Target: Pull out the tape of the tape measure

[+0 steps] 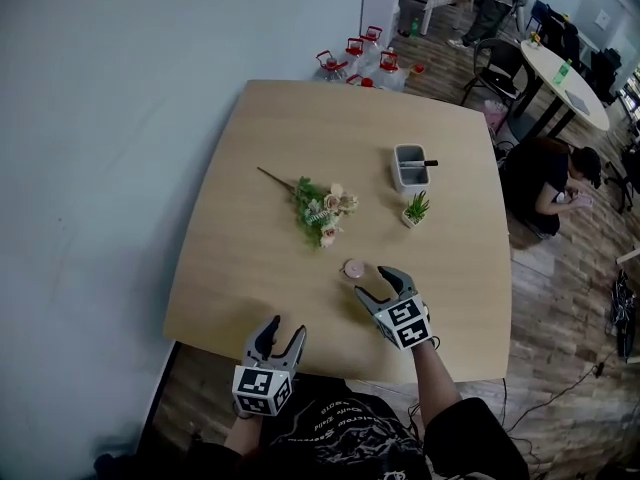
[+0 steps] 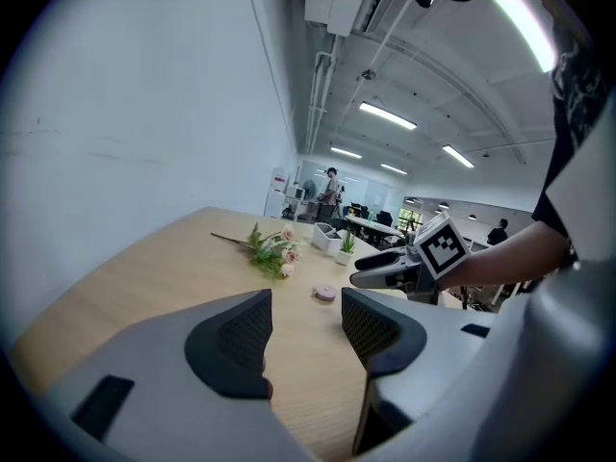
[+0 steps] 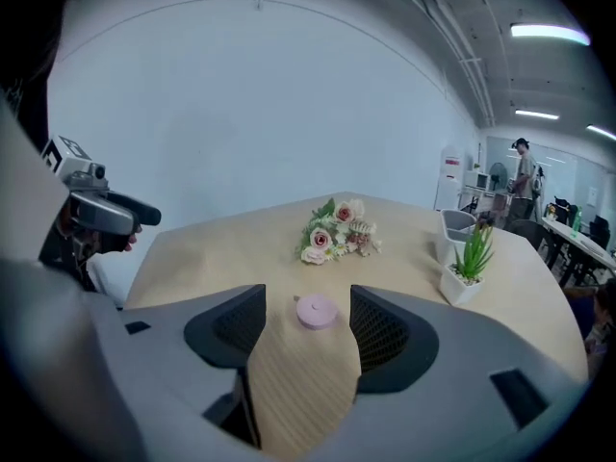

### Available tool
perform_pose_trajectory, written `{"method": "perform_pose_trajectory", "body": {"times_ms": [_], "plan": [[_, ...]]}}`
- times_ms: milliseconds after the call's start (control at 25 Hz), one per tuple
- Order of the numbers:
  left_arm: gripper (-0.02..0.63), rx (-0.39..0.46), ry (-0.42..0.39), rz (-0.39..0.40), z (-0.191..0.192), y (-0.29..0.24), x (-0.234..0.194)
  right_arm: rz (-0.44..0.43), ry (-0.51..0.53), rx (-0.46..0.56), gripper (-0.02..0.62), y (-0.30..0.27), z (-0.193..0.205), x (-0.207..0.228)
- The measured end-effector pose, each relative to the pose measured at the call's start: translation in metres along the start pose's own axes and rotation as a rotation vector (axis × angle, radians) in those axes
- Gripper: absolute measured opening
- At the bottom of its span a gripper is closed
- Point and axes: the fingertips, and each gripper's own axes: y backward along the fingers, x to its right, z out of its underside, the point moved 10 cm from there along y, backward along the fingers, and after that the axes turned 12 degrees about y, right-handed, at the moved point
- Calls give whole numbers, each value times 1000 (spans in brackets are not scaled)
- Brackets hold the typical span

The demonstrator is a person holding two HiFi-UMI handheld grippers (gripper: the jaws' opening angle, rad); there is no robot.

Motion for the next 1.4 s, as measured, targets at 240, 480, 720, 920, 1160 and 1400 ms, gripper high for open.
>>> {"method": "perform_pose_trajectory", "body": {"times_ms": [240,480,720,920,1160,1400], "plan": [[230,-2,21,-64,0,7,-14,-87,44,-101,291,-45,10,9],[230,0,32,-125,-1,15,-26,-140,61,-172,290,-75,18,15],[230,10,54,-160,-5,19,-37,-172,43,-196,270,-84,19,18],[230,9,43,-141,-8,13,-41,-148,20,-212,224,-86,19,18],[230,14,28,-113,-16,10,-41,-118,-77,-170,224,-75,5,19],[230,16,11,-48,-17,-1,-33,-77,-19,-140,224,-46,-21,15]]}}
